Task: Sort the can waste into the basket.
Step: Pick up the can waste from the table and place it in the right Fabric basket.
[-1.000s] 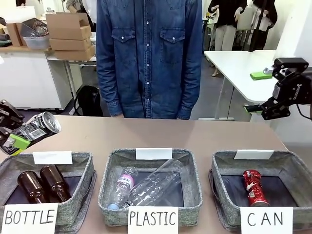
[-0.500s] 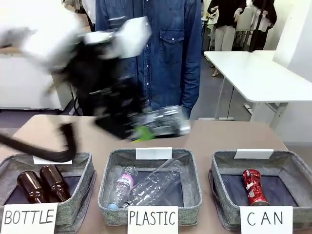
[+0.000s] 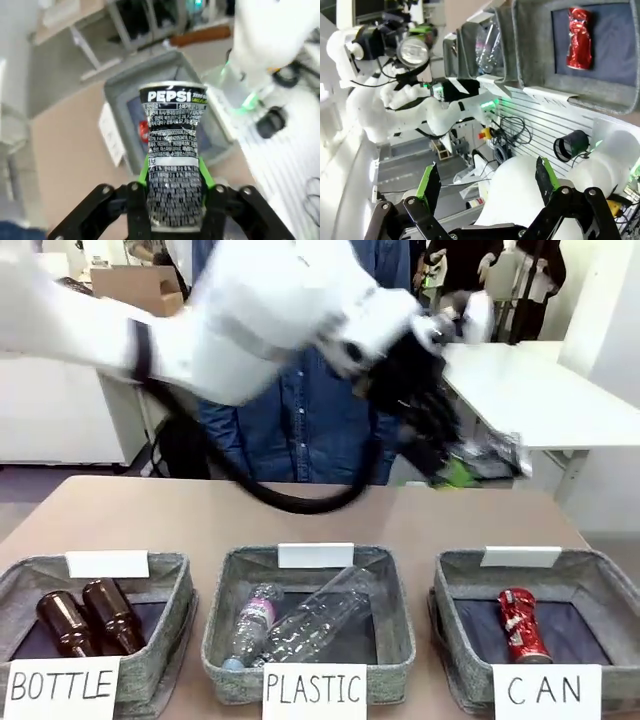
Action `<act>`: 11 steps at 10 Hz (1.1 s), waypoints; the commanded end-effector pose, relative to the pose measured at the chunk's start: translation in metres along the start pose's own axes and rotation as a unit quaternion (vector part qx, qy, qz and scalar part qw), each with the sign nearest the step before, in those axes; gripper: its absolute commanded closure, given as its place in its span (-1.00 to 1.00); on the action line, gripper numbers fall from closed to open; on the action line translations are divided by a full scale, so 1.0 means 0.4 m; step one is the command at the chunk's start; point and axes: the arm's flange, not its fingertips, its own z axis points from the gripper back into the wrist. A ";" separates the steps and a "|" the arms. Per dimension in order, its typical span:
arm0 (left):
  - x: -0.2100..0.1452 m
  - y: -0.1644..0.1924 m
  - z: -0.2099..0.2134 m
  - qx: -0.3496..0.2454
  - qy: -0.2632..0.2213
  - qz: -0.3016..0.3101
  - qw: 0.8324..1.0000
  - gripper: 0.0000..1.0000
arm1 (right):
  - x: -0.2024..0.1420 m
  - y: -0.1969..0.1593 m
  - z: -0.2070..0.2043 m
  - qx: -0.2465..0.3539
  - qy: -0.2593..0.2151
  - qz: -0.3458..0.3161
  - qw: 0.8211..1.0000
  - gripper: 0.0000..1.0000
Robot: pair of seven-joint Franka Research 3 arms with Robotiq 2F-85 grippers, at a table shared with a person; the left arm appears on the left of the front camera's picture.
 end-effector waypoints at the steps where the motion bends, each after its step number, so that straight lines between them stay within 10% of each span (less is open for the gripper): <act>1: 0.111 0.052 -0.112 -0.050 0.008 0.005 0.999 0.24 | 0.033 0.011 -0.015 0.003 -0.003 -0.014 1.000 -1.00; 11: 0.104 -0.007 -0.248 -0.093 0.110 0.005 0.990 0.24 | 0.033 0.011 -0.015 0.003 -0.003 -0.014 1.000 -1.00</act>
